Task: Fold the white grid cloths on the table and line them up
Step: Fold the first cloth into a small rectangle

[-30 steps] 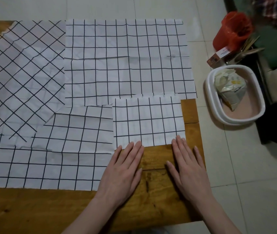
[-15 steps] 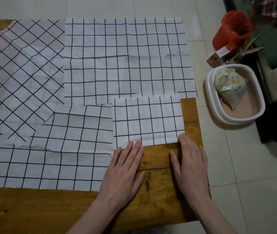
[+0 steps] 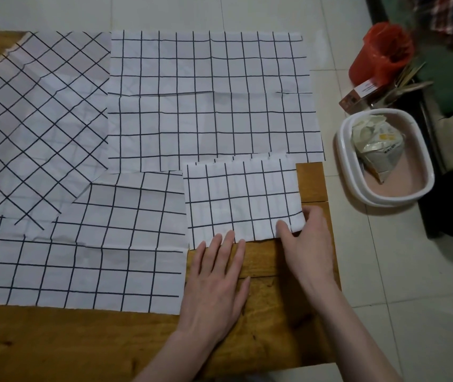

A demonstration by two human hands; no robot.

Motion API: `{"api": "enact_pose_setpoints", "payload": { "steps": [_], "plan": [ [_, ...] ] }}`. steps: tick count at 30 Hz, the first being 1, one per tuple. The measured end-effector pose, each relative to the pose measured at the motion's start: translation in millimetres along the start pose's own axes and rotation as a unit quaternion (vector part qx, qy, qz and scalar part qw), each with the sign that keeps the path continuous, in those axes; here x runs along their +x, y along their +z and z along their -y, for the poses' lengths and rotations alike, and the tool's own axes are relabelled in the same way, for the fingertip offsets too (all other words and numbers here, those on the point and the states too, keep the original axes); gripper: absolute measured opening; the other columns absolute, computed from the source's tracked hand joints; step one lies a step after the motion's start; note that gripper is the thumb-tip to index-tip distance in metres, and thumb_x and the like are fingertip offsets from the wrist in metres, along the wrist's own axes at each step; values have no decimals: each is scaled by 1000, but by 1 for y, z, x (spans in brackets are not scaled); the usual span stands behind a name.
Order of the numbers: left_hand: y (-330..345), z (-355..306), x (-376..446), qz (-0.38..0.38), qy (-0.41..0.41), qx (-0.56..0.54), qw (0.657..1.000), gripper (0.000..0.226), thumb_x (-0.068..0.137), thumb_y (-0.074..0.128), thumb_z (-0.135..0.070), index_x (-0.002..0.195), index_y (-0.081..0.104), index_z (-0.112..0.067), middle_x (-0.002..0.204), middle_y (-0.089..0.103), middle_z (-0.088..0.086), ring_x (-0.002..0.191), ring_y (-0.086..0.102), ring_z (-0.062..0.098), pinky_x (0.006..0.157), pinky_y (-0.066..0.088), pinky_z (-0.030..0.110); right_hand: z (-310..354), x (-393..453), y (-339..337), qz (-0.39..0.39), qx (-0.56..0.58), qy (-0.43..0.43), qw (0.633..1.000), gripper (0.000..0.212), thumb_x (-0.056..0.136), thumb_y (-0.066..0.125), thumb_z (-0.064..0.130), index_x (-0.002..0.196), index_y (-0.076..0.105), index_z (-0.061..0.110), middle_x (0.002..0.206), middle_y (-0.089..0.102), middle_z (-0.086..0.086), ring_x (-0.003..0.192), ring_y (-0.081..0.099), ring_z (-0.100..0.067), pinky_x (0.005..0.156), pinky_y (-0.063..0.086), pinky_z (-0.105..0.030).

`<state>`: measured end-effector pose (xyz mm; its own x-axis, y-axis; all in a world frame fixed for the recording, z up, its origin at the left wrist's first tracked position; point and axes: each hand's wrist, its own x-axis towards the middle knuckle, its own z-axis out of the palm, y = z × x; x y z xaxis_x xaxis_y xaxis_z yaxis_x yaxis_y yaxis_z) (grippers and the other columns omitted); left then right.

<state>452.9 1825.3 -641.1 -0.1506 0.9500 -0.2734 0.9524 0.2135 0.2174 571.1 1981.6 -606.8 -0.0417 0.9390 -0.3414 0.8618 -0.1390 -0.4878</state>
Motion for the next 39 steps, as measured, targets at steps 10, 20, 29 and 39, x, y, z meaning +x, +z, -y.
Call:
{"api": "enact_pose_setpoints", "payload": {
  "steps": [10, 20, 29, 39],
  "plan": [
    [0, -12, 0, -3, 3, 2, 1000, 66, 105, 32, -56, 162, 34, -24, 162, 40, 13, 152, 36, 33, 121, 23, 57, -17, -34, -3, -25, 276, 31, 960, 29, 99, 69, 30, 127, 62, 33, 114, 70, 11, 103, 68, -7, 85, 60, -30],
    [14, -46, -5, 15, 69, 13, 997, 65, 102, 36, -57, 159, 39, -25, 158, 45, 13, 149, 40, 32, 121, 33, 56, -28, -60, -21, -96, 197, -85, 972, 13, 100, 65, 15, 105, 68, 27, 96, 61, 10, 92, 61, -5, 75, 46, -9],
    [5, -26, -11, -44, 47, -27, 998, 67, 104, 40, -53, 160, 37, -16, 162, 42, 11, 153, 36, 27, 123, 25, 49, -34, -59, 18, -84, 71, -239, 965, 41, 104, 52, 22, 141, 61, 9, 129, 56, -3, 117, 55, -14, 98, 46, -15],
    [-5, 14, -20, -94, -34, -66, 993, 69, 102, 42, -48, 158, 35, -9, 156, 48, 9, 148, 40, 23, 124, 31, 45, -24, -59, 50, 12, -64, -359, 931, 54, 103, 41, 23, 156, 45, 14, 165, 39, -4, 156, 29, -18, 124, 31, -39]
  ]
}}
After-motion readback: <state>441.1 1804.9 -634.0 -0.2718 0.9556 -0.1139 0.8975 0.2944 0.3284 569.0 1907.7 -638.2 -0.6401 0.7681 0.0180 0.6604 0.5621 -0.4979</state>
